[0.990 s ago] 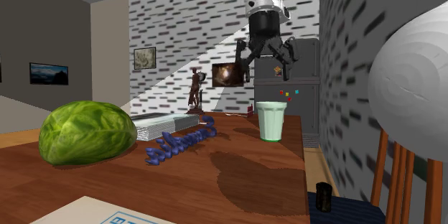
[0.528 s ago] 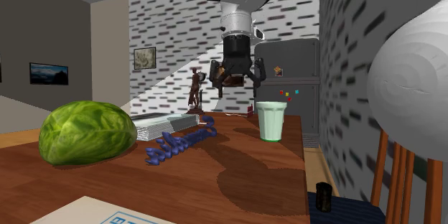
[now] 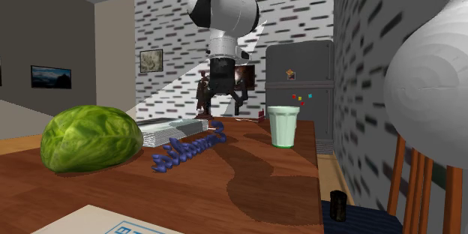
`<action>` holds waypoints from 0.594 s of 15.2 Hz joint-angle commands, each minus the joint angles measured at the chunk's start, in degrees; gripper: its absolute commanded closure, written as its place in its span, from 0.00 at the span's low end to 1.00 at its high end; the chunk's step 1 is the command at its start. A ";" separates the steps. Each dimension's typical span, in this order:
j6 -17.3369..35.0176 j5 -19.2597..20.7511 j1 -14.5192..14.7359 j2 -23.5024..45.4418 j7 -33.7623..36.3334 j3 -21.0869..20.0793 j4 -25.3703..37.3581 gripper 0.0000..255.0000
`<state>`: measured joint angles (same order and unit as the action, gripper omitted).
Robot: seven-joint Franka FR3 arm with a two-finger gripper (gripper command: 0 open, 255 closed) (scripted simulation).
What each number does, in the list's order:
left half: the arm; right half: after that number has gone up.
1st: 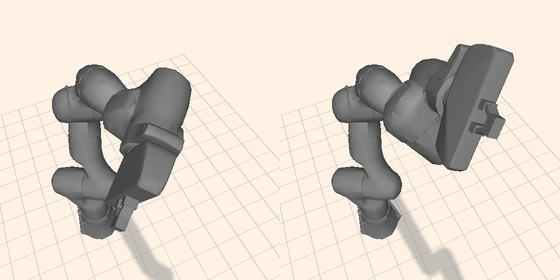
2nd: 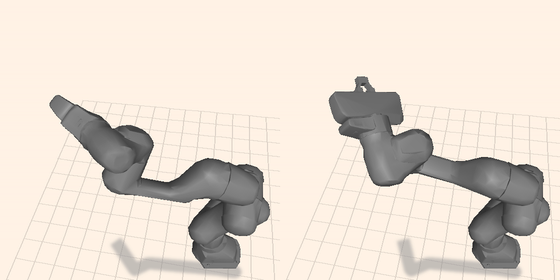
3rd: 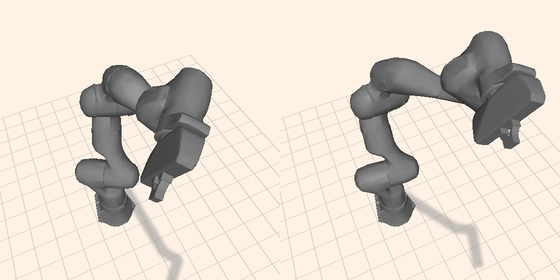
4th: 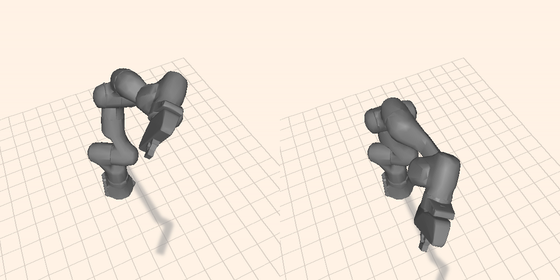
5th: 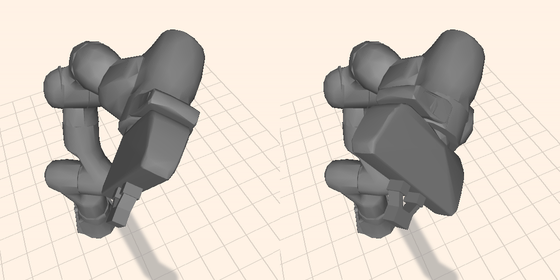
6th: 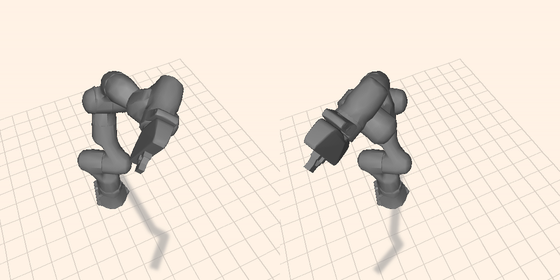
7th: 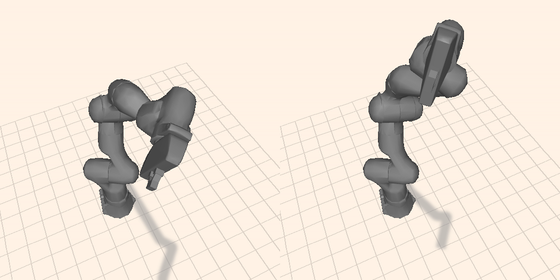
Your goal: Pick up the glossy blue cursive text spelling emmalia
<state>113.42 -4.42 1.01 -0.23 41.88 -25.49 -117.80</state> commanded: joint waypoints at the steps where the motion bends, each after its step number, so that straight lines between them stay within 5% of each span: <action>1: 1.33 1.59 0.61 4.70 3.75 -0.63 3.35 0.00; 9: 2.39 7.84 5.33 22.46 15.24 0.35 19.98 0.00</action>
<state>115.90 2.76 5.68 20.22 55.94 -25.39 -99.97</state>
